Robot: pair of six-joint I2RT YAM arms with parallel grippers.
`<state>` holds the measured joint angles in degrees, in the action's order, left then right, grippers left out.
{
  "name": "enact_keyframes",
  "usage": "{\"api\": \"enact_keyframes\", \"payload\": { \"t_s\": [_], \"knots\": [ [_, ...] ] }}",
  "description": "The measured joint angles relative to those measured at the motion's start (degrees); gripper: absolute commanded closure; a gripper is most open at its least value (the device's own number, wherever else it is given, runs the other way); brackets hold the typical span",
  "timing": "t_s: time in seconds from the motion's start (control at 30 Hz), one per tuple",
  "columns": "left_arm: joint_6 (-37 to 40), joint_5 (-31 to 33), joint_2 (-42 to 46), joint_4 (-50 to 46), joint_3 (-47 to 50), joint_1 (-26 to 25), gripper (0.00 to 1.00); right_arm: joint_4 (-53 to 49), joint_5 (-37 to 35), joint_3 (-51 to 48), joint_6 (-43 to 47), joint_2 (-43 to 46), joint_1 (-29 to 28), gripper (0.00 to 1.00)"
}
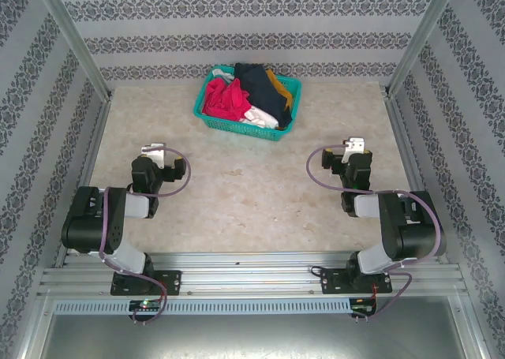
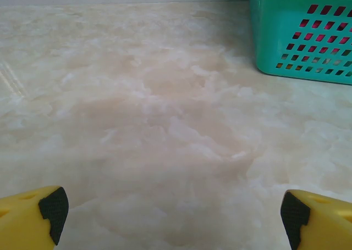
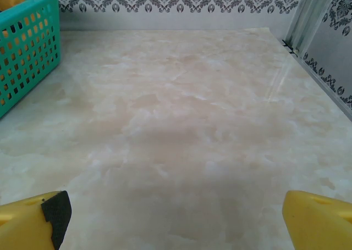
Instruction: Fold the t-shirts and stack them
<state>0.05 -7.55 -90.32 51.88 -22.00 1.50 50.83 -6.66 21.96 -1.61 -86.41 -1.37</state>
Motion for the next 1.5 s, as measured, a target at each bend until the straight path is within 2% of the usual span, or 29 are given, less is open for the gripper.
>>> {"api": "enact_keyframes", "payload": {
  "t_s": [1.07, 1.2, 1.37, 1.5],
  "knots": [
    [0.0, 1.8, 0.0, 0.0, 0.0, 0.0, 0.00, 0.0, 0.0, -0.1, 0.0, 0.3, 0.0, 0.02],
    [0.0, 2.1, 2.4, -1.6, 0.2, 0.0, 0.00, -1.3, -0.4, -1.4, 0.0, 4.4, 0.0, 0.02],
    [0.0, 2.3, 13.4, -7.6, 0.0, -0.4, 0.00, -7.3, -1.1, -1.6, 0.5, 13.9, -1.0, 0.02],
    [1.1, 0.4, 19.0, -12.1, -1.8, -2.8, 0.00, -14.1, -0.3, -1.4, 1.9, 23.0, -3.2, 0.02]
  ]
}}
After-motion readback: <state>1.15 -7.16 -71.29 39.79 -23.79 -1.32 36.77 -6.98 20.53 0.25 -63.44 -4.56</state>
